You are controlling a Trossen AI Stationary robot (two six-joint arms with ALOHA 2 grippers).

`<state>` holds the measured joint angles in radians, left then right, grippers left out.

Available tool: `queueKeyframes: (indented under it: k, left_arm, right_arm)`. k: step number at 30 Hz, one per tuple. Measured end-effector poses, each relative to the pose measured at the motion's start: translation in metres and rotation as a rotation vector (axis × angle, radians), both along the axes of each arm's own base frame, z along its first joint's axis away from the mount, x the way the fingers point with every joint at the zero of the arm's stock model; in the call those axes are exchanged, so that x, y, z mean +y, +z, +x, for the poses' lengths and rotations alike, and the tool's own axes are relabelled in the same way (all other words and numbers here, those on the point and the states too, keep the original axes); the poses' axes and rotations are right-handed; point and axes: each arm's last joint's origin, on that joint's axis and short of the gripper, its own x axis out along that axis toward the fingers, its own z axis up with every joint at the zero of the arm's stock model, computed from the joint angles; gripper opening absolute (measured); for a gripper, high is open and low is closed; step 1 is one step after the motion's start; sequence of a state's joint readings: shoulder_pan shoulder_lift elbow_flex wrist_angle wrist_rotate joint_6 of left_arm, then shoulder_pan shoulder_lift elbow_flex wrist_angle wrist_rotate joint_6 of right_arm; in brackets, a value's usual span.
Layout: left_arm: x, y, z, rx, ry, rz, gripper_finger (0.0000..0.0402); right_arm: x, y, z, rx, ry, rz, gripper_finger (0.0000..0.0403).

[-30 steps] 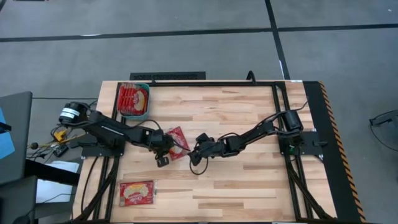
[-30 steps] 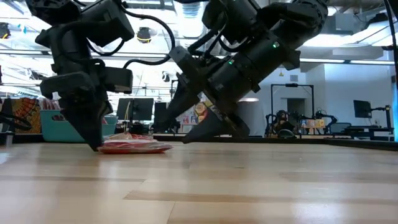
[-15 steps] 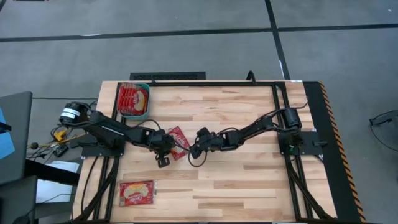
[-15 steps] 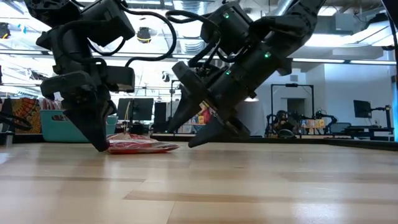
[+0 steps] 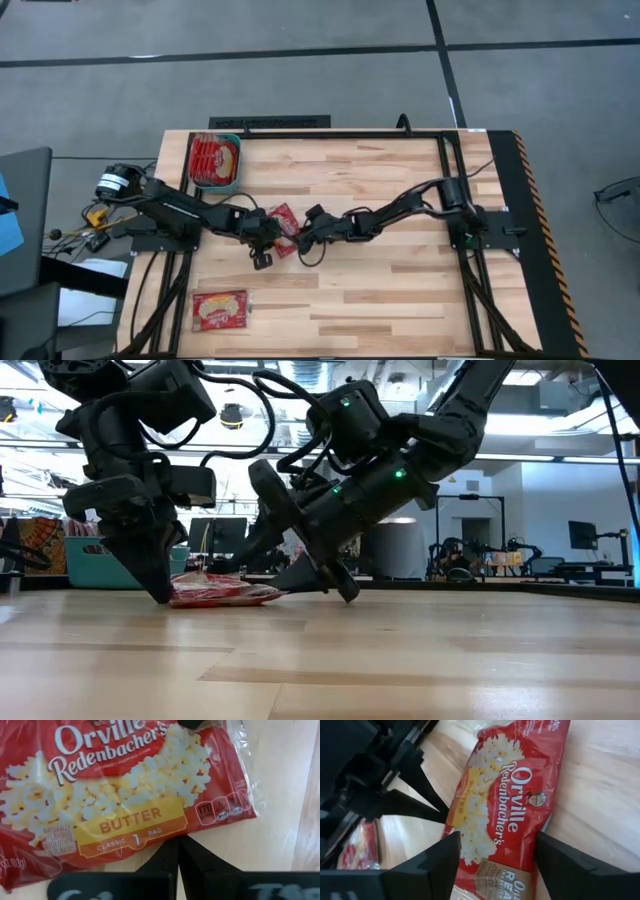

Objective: Sort popcorn bags into baskets
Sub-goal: Put the red popcorn bag in the blue bin

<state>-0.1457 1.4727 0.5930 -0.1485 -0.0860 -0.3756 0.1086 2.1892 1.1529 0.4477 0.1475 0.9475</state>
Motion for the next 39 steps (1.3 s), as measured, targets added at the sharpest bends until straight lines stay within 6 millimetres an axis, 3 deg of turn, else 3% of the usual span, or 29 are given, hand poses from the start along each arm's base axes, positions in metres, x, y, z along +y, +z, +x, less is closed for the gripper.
queueKeyframes:
  k: [6,13,18,21,28,33,39]
  left_arm:
    - [0.000,0.000,0.000,0.000,-0.002,-0.002,0.0000]
    - [0.000,0.000,0.000,-0.001,0.007,-0.005,0.0000]
    - [-0.002,0.002,-0.006,0.041,-0.007,-0.039,0.0000]
    - [-0.005,0.010,-0.017,0.078,0.004,-0.031,0.0000]
    - [-0.001,0.050,-0.034,-0.102,0.098,0.058,0.0009]
    - [0.003,0.080,-0.049,-0.255,0.054,0.082,0.0055]
    - [0.005,0.107,-0.063,-0.427,-0.005,0.100,0.0152]
  right_arm:
    - [0.011,0.009,0.010,0.042,0.079,-0.052,0.0158]
    - [0.006,0.011,0.013,0.070,0.133,-0.139,0.0016]
    - [0.008,0.026,0.005,0.145,0.162,-0.320,0.0009]
    - [0.021,0.049,-0.005,0.195,0.234,-0.531,0.0005]
    - [0.049,0.089,-0.027,0.262,0.337,-0.852,0.0004]
    - [0.053,0.094,-0.034,0.302,0.329,-0.897,0.0003]
    - [0.057,0.094,-0.037,0.331,0.351,-0.958,0.0003]
